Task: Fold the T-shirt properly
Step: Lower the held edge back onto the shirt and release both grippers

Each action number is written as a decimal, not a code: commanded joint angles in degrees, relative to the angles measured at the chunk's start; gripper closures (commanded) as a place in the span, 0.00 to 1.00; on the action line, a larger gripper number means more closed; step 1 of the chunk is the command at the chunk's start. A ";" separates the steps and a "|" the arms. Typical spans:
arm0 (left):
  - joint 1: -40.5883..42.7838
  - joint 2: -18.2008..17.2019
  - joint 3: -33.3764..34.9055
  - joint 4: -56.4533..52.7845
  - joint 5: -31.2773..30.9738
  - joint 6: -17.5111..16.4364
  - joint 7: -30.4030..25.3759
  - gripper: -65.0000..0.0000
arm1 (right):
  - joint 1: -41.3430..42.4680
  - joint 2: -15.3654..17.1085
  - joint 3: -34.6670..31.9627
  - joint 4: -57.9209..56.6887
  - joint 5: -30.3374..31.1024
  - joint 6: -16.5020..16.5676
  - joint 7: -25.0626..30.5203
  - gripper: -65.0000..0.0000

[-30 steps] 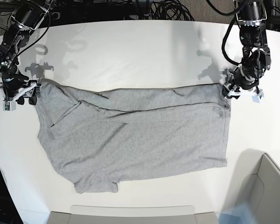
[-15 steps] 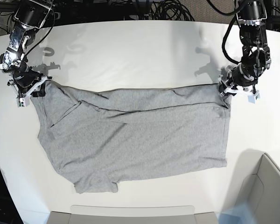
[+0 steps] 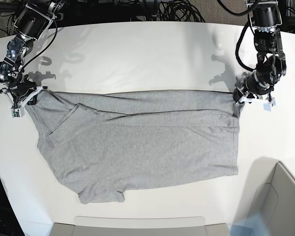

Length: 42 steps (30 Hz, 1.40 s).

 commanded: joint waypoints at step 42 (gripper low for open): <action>34.20 -8.33 -12.91 7.68 1.87 -6.45 2.02 1.00 | -27.99 -12.53 9.06 19.53 -0.09 8.43 0.97 0.98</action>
